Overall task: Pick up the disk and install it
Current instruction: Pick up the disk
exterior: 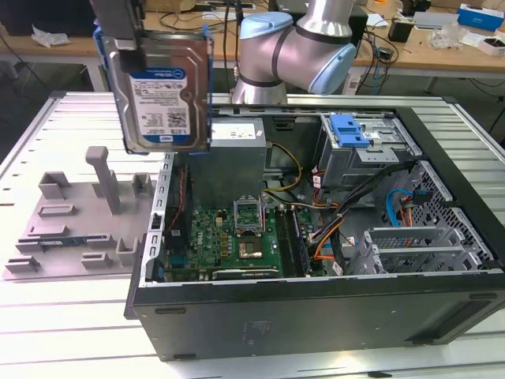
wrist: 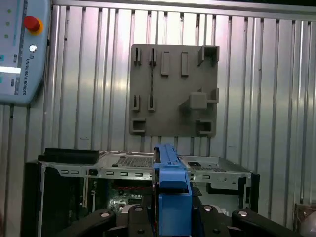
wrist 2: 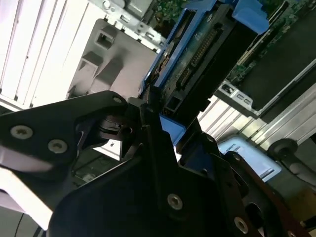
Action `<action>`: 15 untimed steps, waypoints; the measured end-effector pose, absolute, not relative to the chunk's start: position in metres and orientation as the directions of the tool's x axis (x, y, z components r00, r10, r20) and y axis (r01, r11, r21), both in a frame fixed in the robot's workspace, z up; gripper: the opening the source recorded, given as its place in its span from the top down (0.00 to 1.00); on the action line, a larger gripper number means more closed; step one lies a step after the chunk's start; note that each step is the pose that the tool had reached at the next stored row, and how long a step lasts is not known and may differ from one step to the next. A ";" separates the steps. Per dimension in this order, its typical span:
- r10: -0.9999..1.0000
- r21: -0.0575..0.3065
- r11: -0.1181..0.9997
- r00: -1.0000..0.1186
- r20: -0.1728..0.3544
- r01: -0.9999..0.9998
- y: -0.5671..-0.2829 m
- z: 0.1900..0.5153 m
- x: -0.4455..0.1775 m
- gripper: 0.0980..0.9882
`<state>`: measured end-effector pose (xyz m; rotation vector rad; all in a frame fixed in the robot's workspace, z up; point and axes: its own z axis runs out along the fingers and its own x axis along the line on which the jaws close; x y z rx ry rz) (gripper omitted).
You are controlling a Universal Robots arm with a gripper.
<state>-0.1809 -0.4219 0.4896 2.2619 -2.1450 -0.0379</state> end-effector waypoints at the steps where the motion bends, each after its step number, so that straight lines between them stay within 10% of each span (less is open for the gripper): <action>1: -0.999 0.035 -0.053 0.053 -0.001 -0.998 -0.425 0.490 -0.175 0.70; 15: -0.999 0.036 -0.053 0.053 -0.001 -0.998 -0.465 0.488 -0.095 0.70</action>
